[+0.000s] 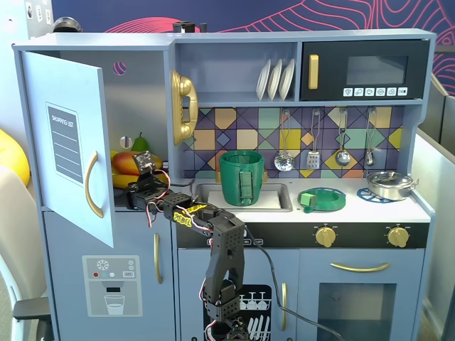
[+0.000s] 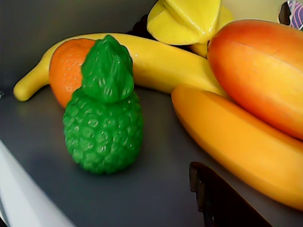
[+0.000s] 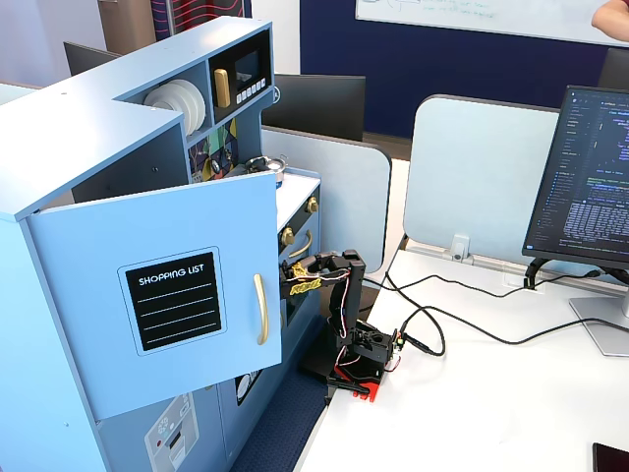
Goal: Pick up the green pineapple from the left cabinet and place it in the green recipient
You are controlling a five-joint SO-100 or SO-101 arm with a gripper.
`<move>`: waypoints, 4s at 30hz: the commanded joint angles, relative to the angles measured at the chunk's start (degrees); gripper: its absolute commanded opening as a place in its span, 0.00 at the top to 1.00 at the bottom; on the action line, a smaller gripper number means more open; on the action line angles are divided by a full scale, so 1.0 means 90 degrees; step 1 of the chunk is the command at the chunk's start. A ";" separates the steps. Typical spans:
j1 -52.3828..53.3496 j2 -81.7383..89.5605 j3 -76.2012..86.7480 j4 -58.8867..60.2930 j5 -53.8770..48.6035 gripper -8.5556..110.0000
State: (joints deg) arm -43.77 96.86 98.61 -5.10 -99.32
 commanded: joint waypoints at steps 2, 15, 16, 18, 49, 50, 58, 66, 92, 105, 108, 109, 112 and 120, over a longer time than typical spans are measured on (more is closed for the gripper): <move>-0.0117 -0.0254 -0.0684 -0.0645 0.0078 0.50; -0.0234 -0.1143 -0.1641 -0.0654 0.0078 0.48; -0.0234 -0.1201 -0.1738 -0.0654 0.0088 0.47; -0.0234 -0.1318 -0.1885 -0.0654 0.0059 0.46; -0.0342 -0.2578 -0.3408 0.0303 -0.0537 0.87; -0.0342 -0.2549 -0.3408 0.0400 -0.0693 0.93; -0.0332 -0.2139 -0.3057 0.0283 -0.0752 0.93; -0.0313 0.0273 -0.0898 -0.0225 -0.1143 0.93; 0.0937 0.6699 0.2861 0.0420 -0.1816 0.93; 0.3652 0.6260 0.1426 0.0996 -0.0439 0.93; 0.4121 0.5791 0.0938 0.1191 -0.0264 0.93; 0.4287 0.5605 0.0752 0.1260 -0.0205 0.93; 0.4687 0.5068 0.0254 0.1377 -0.0068 0.93; 0.5000 0.3447 -0.1172 0.1846 -0.0020 0.93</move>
State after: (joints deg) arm -0.18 133.33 95.80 11.07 -99.76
